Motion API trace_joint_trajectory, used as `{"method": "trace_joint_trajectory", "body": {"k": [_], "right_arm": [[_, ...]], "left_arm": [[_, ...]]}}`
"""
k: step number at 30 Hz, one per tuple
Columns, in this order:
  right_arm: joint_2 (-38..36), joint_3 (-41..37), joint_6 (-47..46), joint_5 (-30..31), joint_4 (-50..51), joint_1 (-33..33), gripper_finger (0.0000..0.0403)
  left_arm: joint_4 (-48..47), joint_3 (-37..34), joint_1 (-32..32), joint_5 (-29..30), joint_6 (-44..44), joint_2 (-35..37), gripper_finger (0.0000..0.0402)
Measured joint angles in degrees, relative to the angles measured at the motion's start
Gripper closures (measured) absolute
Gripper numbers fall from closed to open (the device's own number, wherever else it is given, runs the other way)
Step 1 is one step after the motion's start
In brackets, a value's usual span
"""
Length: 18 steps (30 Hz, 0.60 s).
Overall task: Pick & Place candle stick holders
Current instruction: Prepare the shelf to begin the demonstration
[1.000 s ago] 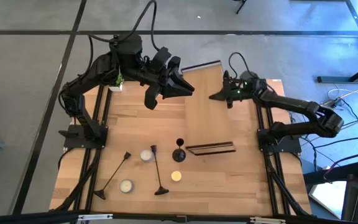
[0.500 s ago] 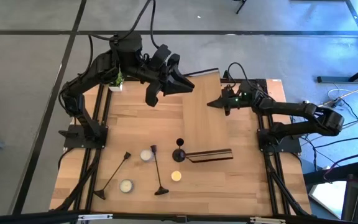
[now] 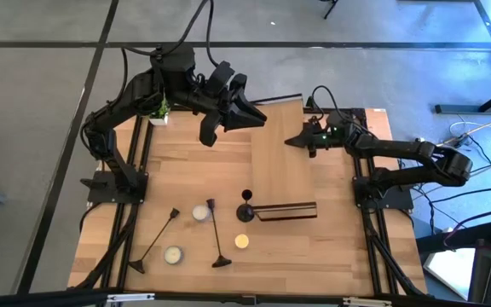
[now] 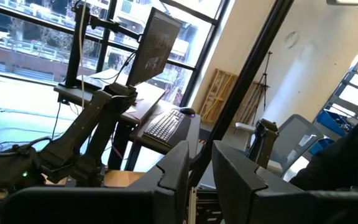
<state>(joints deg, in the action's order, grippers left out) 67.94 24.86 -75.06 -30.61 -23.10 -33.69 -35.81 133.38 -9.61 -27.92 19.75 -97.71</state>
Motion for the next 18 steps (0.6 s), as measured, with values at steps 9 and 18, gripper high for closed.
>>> {"method": "trace_joint_trajectory", "body": {"k": [9,18], "right_arm": [[0.1,-0.1,0.1,-0.7,3.8,0.0,0.0276],[0.1,0.0,-0.6,-0.5,7.2,0.0,0.0242]], "left_arm": [[0.0,0.0,0.0,0.0,-0.6,0.0,0.0338],[0.0,0.0,0.1,0.0,-1.0,0.0,0.0341]]}}
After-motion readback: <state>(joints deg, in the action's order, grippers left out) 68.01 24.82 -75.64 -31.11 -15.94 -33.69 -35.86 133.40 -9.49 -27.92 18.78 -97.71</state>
